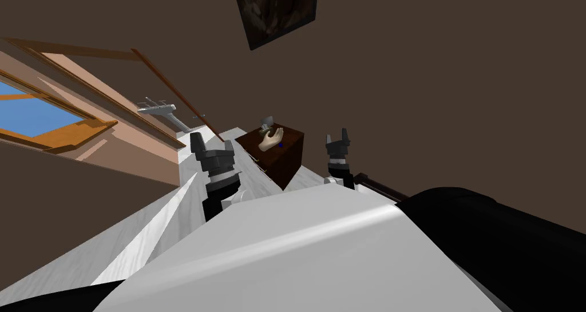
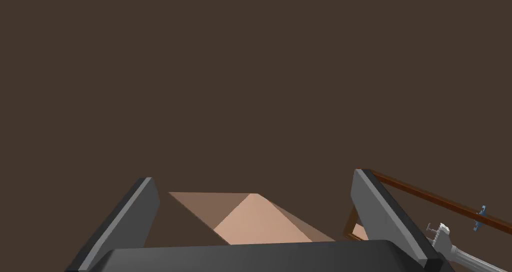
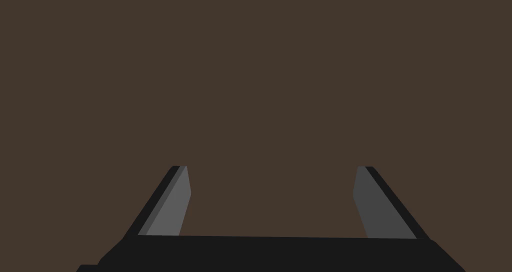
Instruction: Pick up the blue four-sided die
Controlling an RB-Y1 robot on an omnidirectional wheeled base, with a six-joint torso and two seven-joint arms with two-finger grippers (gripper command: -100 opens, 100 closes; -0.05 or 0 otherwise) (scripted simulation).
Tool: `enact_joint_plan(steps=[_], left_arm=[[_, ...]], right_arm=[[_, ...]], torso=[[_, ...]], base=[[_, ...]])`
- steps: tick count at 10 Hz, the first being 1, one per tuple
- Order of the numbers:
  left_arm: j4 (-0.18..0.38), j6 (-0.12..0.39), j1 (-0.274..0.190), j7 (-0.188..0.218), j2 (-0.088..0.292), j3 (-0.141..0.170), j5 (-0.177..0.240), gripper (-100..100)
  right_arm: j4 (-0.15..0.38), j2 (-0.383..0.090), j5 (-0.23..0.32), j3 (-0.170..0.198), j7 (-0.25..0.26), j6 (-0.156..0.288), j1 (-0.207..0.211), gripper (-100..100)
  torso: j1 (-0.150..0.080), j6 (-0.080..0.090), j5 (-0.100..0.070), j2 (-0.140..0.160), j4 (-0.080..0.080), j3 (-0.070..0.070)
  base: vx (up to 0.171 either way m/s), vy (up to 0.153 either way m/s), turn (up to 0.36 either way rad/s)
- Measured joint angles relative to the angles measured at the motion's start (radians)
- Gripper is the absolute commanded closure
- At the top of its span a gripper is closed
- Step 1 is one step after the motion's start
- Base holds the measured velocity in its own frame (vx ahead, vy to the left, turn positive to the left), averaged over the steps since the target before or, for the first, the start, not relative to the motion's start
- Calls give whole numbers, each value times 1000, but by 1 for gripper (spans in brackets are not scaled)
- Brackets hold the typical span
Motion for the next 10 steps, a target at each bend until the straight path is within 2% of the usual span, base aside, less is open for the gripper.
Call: enact_joint_plan(steps=[2, 4, 10], left_arm=[[5, 29, -14, 2, 51, -2, -1, -100], [15, 83, -41, 5, 104, -5, -3, -100], [42, 215, -102, 15, 168, -7, -5, -100]], right_arm=[[0, 0, 0, 0, 0, 0, 0, 0], [0, 0, 0, 0, 0, 0, 0, 0], [0, 0, 0, 0, 0, 0, 0, 0]], torso=[[-1, 0, 0, 0, 0, 0], [-1, 0, 0, 1, 0, 0], [-1, 0, 0, 0, 0, 0]], base=[[-8, -17, -62], [-12, -21, -48], [-9, -17, -53]])
